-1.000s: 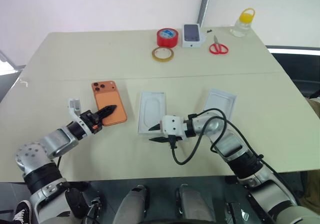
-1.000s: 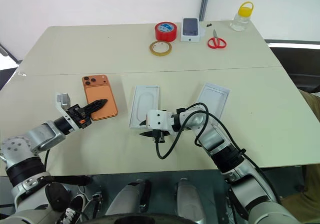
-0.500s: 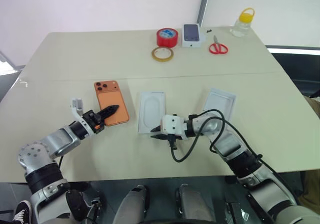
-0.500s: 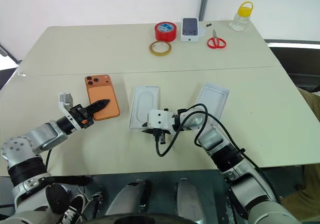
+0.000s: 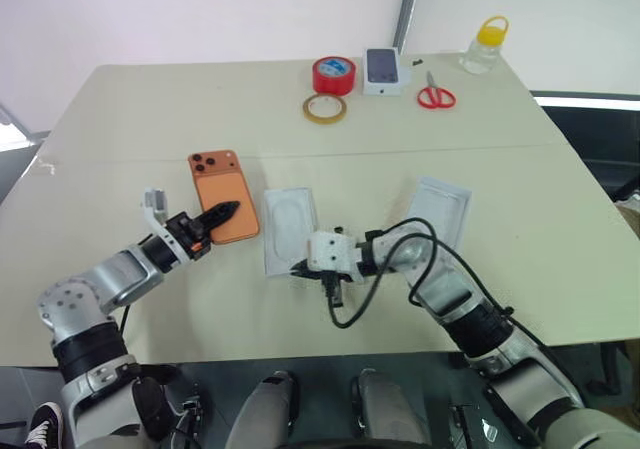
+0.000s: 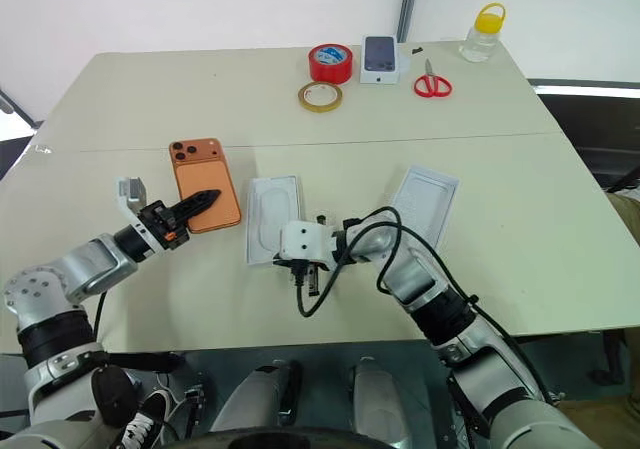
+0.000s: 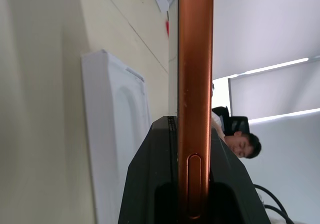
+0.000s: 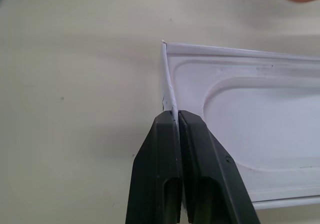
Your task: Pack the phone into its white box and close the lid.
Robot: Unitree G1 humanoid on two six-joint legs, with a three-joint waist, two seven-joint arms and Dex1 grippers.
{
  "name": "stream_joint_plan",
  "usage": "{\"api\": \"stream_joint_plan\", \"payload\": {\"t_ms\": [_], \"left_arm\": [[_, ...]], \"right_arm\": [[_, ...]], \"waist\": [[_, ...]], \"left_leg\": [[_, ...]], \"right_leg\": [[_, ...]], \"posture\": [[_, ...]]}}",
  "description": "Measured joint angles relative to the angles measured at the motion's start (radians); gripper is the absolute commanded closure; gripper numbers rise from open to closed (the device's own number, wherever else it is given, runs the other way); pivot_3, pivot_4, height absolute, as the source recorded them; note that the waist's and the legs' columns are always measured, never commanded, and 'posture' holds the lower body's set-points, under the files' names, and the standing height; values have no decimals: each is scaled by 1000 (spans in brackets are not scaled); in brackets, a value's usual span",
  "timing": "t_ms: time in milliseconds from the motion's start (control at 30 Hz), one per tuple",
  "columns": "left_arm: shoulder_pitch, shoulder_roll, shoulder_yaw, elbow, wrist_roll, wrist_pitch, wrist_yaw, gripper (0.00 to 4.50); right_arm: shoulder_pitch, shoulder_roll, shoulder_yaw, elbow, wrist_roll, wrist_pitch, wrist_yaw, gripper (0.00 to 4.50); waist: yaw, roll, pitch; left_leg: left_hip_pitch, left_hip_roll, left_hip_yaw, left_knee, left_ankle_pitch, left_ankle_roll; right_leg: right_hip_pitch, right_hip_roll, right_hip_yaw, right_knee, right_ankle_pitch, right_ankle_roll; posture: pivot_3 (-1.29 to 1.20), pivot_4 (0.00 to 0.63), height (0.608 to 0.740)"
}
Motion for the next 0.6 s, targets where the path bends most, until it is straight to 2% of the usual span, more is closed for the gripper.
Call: {"api": "stream_joint_plan", "payload": {"t_ms": [167, 300, 500, 600], "left_arm": [[3, -3, -50, -20, 0, -26, -1, 4500], [3, -3, -76, -19, 0, -43, -3, 4500], [5, 2, -109, -16, 3, -61, -28, 4500], [7, 21, -153, -16, 30, -64, -65, 4500]], "right_arm": [[-32, 41, 38, -24, -53, 93, -46, 4473], [-41, 68, 38, -18, -50, 153, -64, 3136], [-38, 75, 18, -27, -24, 191, -83, 41], [-27, 57, -45, -70, 55, 192, -56, 41]], "waist": [[-1, 0, 0], [1, 0, 0], [2, 0, 0], [3, 0, 0]], "left_leg": [[0, 0, 0, 0, 0, 0], [0, 0, 0, 0, 0, 0], [0, 0, 0, 0, 0, 0], [0, 0, 0, 0, 0, 1]], "right_leg": [[0, 0, 0, 0, 0, 0], [0, 0, 0, 0, 0, 0], [0, 0, 0, 0, 0, 0], [0, 0, 0, 0, 0, 0]], "posture": [[0, 150, 740], [0, 150, 740], [0, 150, 740], [0, 150, 740]]}}
